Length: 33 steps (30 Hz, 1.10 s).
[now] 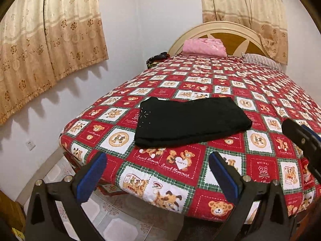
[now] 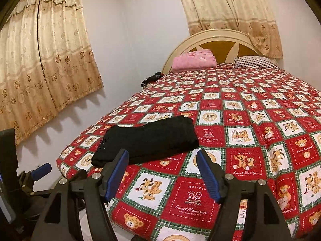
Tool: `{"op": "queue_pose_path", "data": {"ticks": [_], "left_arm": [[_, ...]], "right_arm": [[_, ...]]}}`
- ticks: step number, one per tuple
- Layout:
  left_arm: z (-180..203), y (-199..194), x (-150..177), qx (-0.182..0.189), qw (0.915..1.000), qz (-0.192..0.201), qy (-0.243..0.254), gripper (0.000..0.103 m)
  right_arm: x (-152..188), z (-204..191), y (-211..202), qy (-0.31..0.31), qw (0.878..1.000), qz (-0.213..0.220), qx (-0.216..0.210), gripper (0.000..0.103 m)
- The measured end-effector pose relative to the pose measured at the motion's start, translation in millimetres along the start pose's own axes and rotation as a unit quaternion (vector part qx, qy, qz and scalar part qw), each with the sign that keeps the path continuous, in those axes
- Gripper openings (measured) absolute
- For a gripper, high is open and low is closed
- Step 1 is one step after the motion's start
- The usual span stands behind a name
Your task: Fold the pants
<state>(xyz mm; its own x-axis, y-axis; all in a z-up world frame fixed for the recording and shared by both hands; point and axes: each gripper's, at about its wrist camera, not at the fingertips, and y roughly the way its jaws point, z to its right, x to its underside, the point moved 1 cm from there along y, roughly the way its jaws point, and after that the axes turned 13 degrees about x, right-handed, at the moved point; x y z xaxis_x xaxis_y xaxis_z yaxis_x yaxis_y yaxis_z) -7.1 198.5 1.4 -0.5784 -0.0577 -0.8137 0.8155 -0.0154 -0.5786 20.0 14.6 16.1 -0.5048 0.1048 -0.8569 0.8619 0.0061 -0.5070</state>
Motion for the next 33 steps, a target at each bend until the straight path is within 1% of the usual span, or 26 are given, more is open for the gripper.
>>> {"op": "queue_pose_path", "data": {"ticks": [2,5,8,17,22,33], "left_arm": [[0.6,-0.2,-1.2,0.005,1.0000,-0.002,0.000,0.103],[2.6,-3.3,-0.1,-0.005,1.0000,0.005,-0.001,0.103],[3.2,-4.1,1.9,-0.005,1.0000,0.003,-0.004,0.103],[3.8,-0.4,5.6,-0.008,0.9999,-0.008,-0.001,0.103],[5.1,-0.1,7.7,-0.008,0.9999,-0.013,0.000,0.103],[5.8,-2.3,6.7,-0.008,0.9999,-0.010,-0.001,0.103]], "right_arm": [[0.9,-3.1,-3.4,-0.005,1.000,0.003,-0.003,0.071],[1.7,-9.3,-9.0,-0.019,1.000,0.014,-0.003,0.071],[2.6,-10.3,-9.8,-0.022,1.000,0.017,-0.005,0.071],[5.8,-1.5,2.5,-0.002,1.000,-0.007,-0.003,0.071],[7.2,-3.3,1.9,-0.005,1.000,-0.008,-0.004,0.071],[6.9,-3.1,-0.8,-0.008,1.000,-0.005,-0.005,0.071]]}}
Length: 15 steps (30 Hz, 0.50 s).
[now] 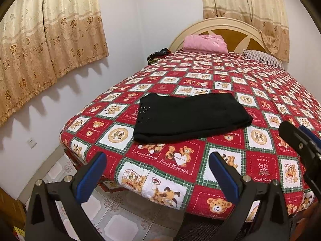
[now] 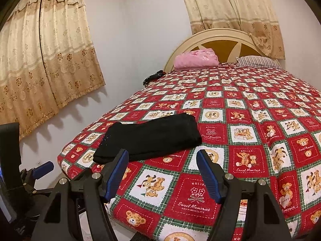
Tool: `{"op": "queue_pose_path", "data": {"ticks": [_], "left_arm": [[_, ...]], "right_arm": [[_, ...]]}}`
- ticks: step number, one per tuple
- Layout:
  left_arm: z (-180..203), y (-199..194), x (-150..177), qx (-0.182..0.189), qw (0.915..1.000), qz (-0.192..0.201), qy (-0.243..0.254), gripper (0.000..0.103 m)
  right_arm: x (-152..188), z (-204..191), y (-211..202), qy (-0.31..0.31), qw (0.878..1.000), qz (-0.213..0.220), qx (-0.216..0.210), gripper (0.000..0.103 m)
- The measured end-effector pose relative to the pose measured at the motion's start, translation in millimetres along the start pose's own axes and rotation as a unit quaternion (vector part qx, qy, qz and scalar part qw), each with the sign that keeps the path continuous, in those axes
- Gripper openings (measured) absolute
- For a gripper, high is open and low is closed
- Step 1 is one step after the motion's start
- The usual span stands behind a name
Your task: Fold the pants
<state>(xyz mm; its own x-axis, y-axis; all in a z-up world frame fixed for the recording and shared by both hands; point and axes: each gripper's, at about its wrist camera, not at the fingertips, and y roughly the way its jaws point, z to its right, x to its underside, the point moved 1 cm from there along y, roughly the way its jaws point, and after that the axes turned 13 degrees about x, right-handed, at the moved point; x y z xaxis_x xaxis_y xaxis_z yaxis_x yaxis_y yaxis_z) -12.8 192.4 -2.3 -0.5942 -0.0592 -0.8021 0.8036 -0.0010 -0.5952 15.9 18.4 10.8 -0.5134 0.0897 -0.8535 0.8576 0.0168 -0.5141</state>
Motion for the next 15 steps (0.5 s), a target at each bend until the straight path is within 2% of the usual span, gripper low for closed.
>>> {"op": "queue_pose_path", "data": {"ticks": [15], "left_arm": [[1.2,0.1,0.3,-0.001,1.0000,-0.002,0.001,0.103]], "right_arm": [[2.5,0.0,0.1,0.000,1.000,-0.004,0.000,0.072]]}}
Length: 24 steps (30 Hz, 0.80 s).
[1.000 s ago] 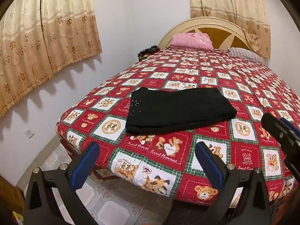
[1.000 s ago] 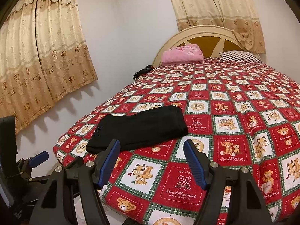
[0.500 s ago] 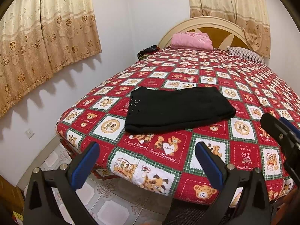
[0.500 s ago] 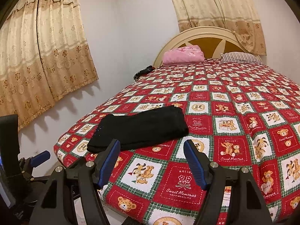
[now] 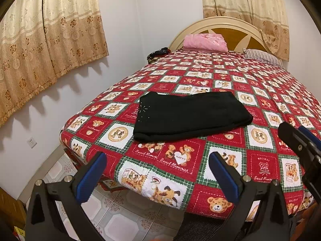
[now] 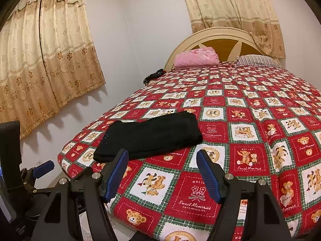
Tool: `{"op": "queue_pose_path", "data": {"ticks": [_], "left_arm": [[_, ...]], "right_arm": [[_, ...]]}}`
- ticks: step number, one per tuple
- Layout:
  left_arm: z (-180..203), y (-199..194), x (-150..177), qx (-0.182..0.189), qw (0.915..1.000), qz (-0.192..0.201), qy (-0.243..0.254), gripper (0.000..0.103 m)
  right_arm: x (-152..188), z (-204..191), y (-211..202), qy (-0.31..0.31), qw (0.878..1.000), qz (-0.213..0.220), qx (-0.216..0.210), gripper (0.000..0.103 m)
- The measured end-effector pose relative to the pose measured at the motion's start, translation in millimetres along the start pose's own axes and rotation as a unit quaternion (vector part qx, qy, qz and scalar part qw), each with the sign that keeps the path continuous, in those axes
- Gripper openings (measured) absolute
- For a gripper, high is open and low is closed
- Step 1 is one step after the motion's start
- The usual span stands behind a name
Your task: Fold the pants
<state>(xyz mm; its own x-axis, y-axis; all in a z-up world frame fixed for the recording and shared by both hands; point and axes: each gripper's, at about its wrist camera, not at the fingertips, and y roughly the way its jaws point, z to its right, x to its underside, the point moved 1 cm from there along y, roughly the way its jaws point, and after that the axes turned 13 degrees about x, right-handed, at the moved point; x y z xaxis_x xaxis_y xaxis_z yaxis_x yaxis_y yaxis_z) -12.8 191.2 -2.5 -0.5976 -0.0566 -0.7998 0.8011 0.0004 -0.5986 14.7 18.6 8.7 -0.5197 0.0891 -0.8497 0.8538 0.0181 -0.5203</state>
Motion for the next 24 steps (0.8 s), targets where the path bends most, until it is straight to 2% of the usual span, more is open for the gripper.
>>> {"op": "queue_pose_path", "data": {"ticks": [6,12,16,24], "left_arm": [[-0.5,0.2,0.4,-0.005,1.0000,0.002,0.002,0.103],[0.5,1.2,-0.2,-0.032,0.9993,0.005,0.018,0.103],[-1.3,0.7,-0.2,-0.010,0.9998,0.002,0.014,0.103],[-0.2,-0.9,-1.6,-0.015,0.9998,0.006,0.014,0.103]], "right_arm": [[0.2,1.2,-0.6,0.001,1.000,0.003,0.001,0.072],[0.6,1.6,0.2,0.002,1.000,0.001,0.003,0.072],[0.5,1.5,1.0,0.003,1.000,-0.002,0.004,0.072],[0.7,1.1,2.2,0.005,1.000,-0.004,0.005,0.072]]}}
